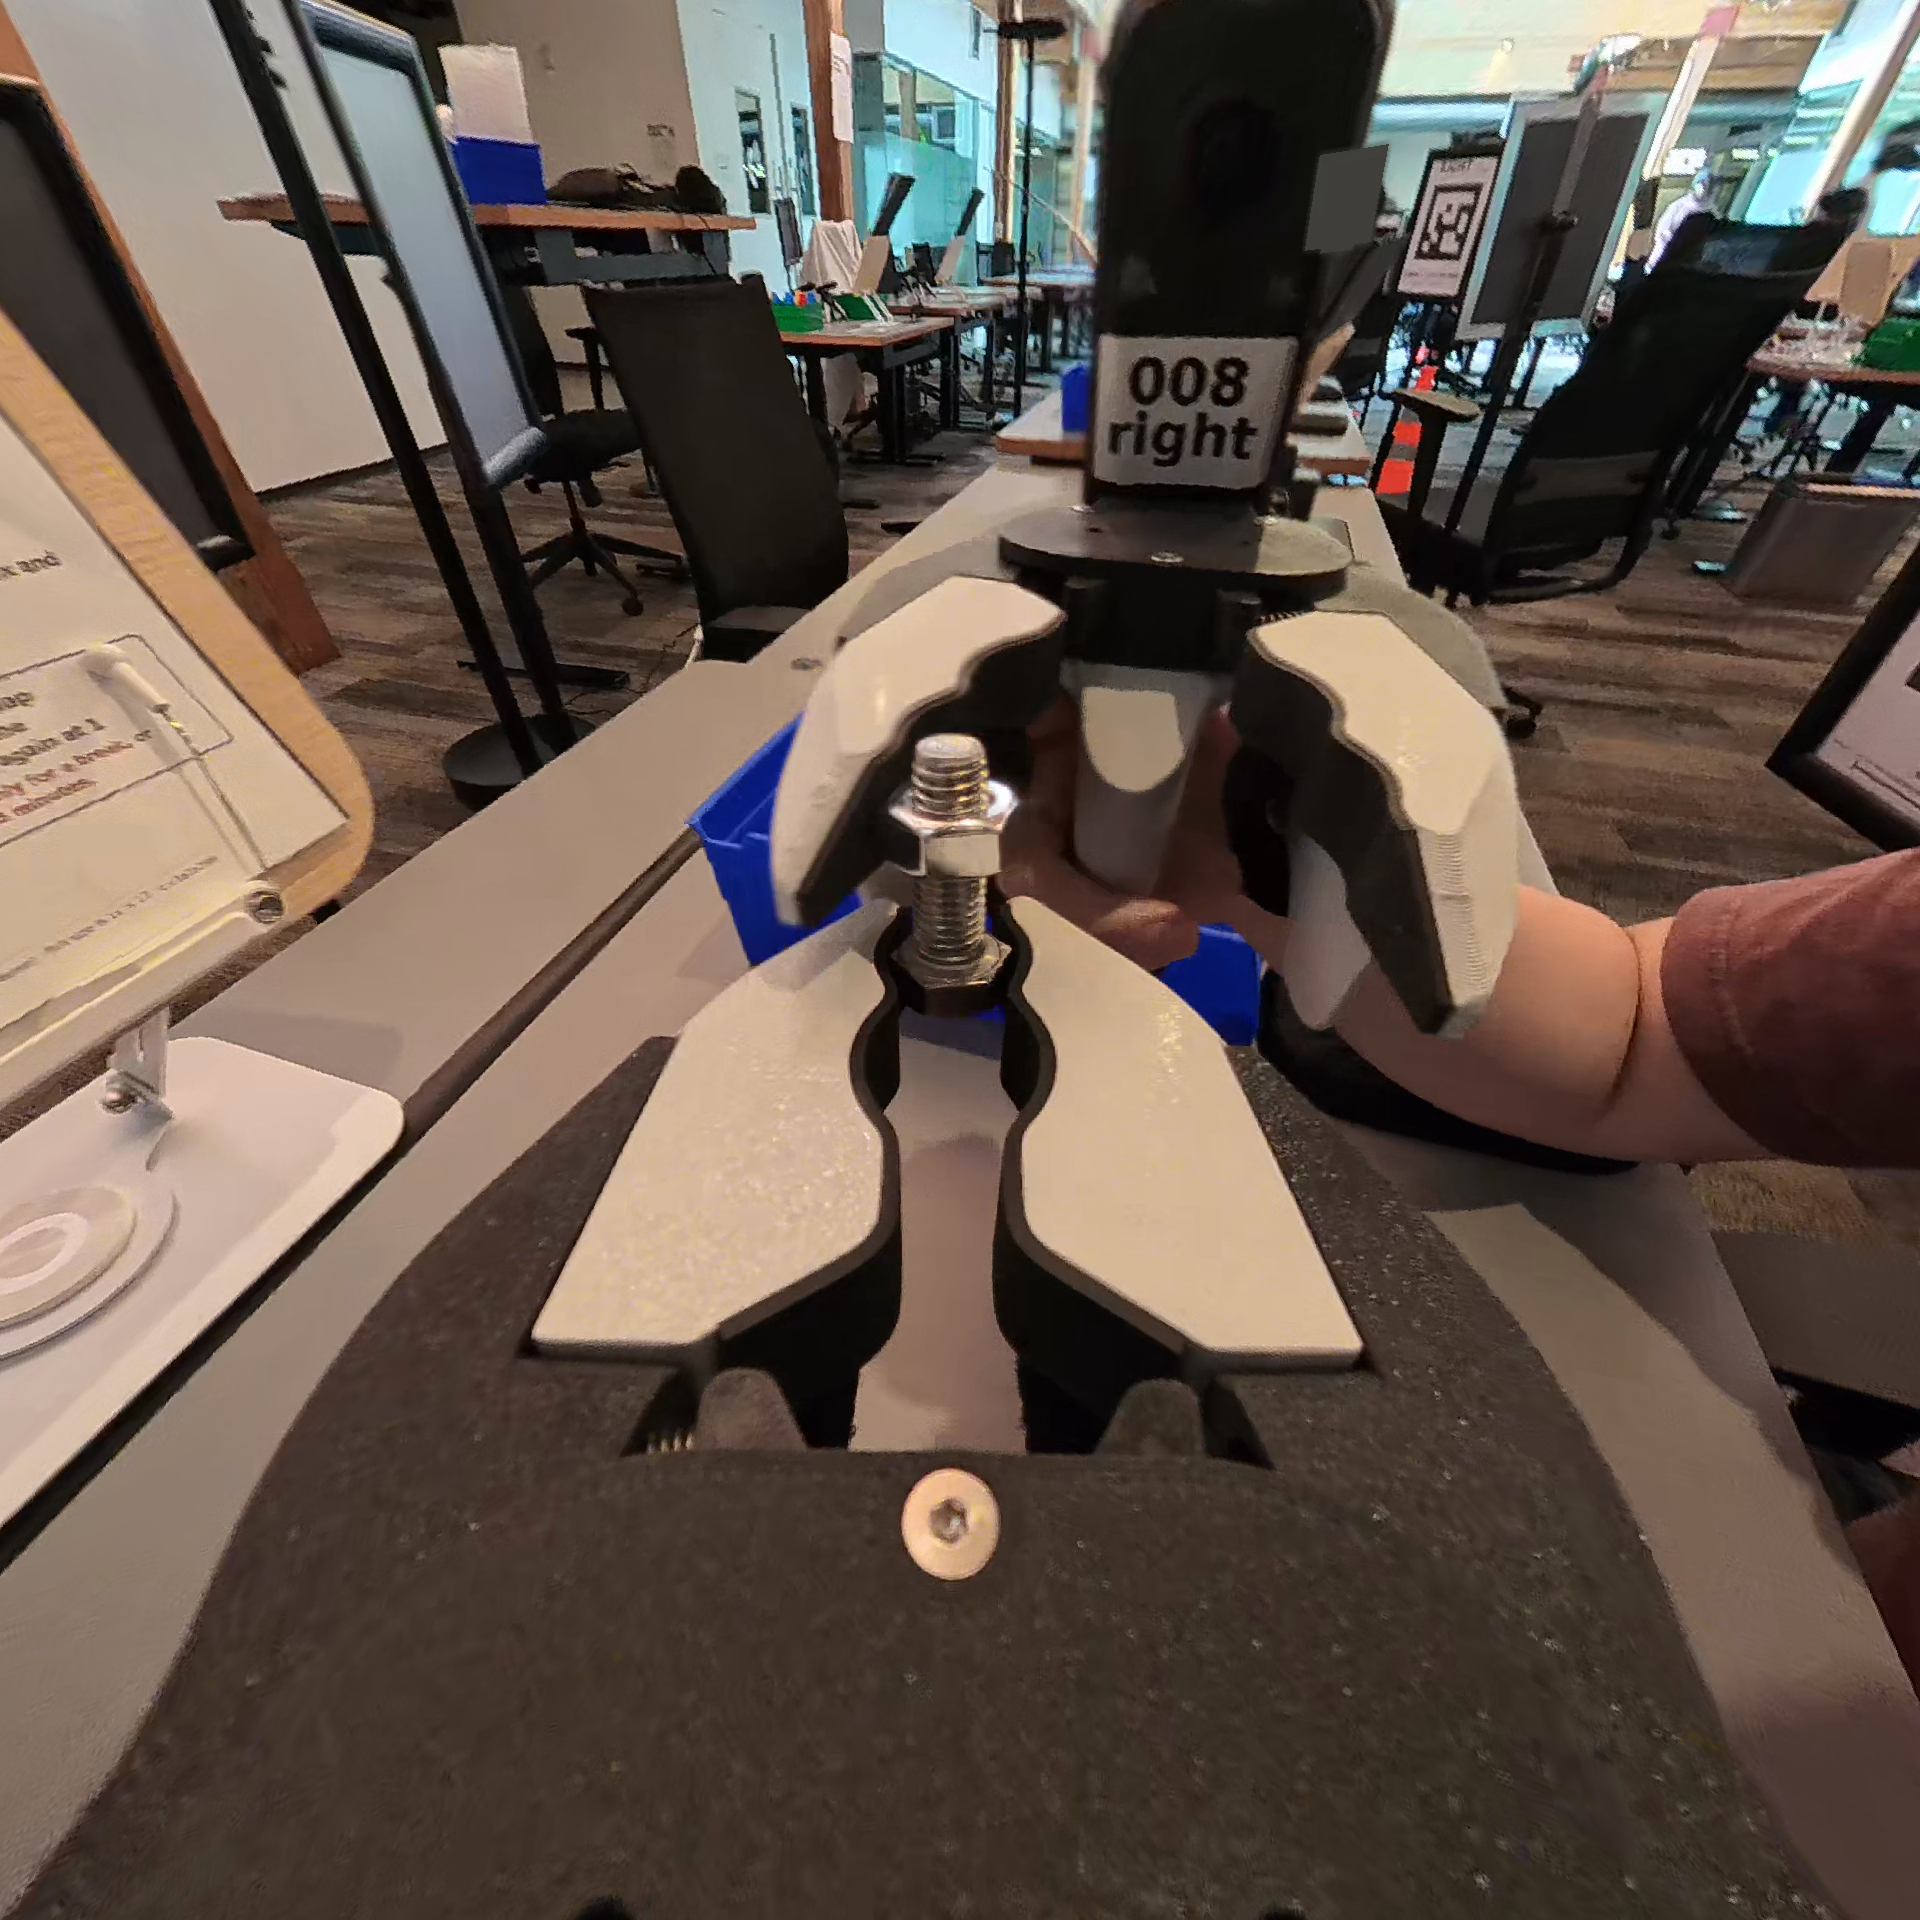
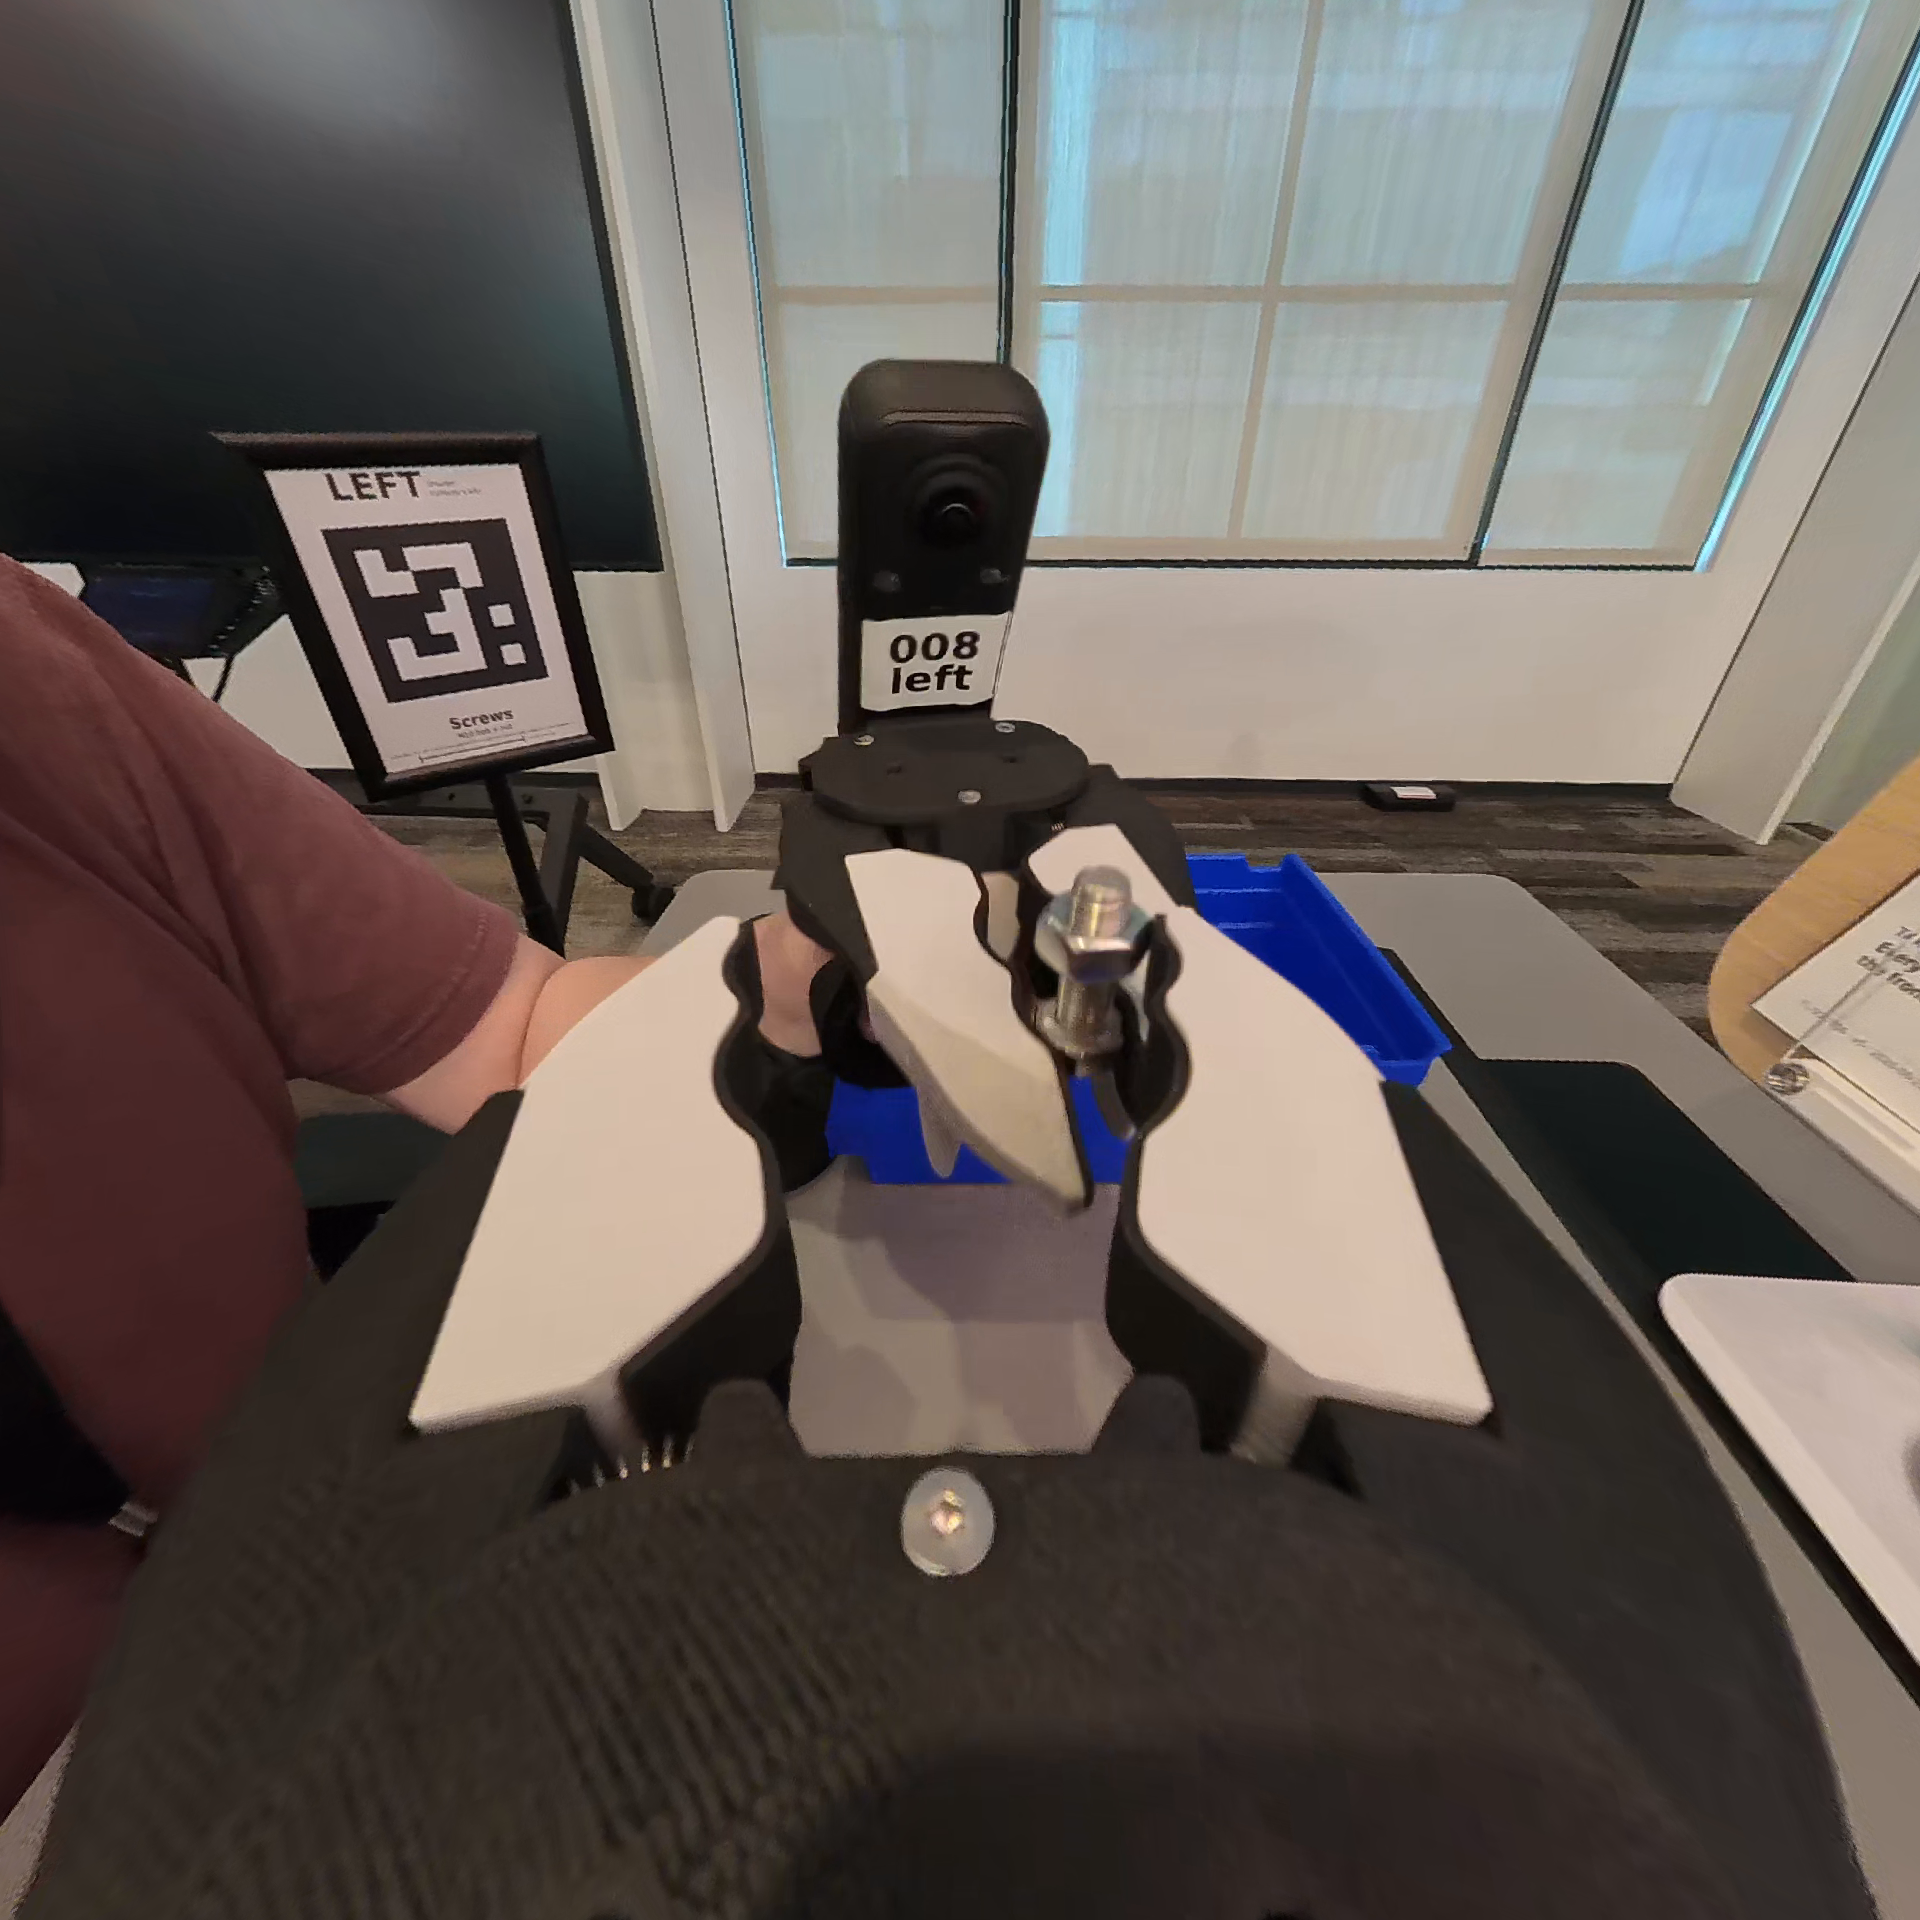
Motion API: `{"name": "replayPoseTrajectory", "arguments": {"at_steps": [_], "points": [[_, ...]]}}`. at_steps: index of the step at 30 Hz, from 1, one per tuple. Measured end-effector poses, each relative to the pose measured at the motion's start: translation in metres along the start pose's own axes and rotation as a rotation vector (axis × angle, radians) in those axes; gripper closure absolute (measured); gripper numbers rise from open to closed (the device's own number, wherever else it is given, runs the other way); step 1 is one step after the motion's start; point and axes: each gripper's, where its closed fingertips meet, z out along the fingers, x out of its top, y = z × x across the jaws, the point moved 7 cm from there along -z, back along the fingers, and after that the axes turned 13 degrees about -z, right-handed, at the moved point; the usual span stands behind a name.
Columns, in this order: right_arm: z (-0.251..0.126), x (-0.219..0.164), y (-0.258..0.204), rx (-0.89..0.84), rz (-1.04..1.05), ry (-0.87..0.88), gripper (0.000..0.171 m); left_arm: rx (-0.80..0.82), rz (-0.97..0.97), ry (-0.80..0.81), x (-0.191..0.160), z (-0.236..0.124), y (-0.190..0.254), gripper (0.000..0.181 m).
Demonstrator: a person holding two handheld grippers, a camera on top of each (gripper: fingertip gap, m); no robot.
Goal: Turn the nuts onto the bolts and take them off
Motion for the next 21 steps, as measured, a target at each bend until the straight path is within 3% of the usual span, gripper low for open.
{"name": "replayPoseTrajectory", "arguments": {"at_steps": [5, 10, 14, 18, 19, 21], "points": [[-0.010, 0.007, 0.002, -0.022, -0.024, 0.014, 0.104, 0.072, 0.005, 0.033, 0.009, -0.015, -0.009, 0.167], [-0.001, 0.002, 0.003, -0.025, 0.027, 0.035, 0.094, -0.017, -0.005, 0.029, 0.009, -0.010, 0.004, 0.167], [0.007, 0.003, -0.005, 0.028, 0.031, 0.040, 0.089, 0.022, 0.060, -0.014, 0.003, -0.001, 0.009, 0.167], [-0.004, 0.009, -0.004, 0.015, -0.012, 0.029, 0.097, 0.060, 0.032, 0.022, 0.010, -0.011, 0.001, 0.167], [-0.007, 0.009, -0.004, 0.023, -0.015, 0.027, 0.107, 0.062, 0.021, 0.035, 0.012, -0.015, -0.001, 0.167], [-0.012, 0.011, 0.000, -0.004, -0.015, 0.041, 0.105, 0.061, 0.010, 0.042, 0.013, -0.019, -0.003, 0.167]]}}
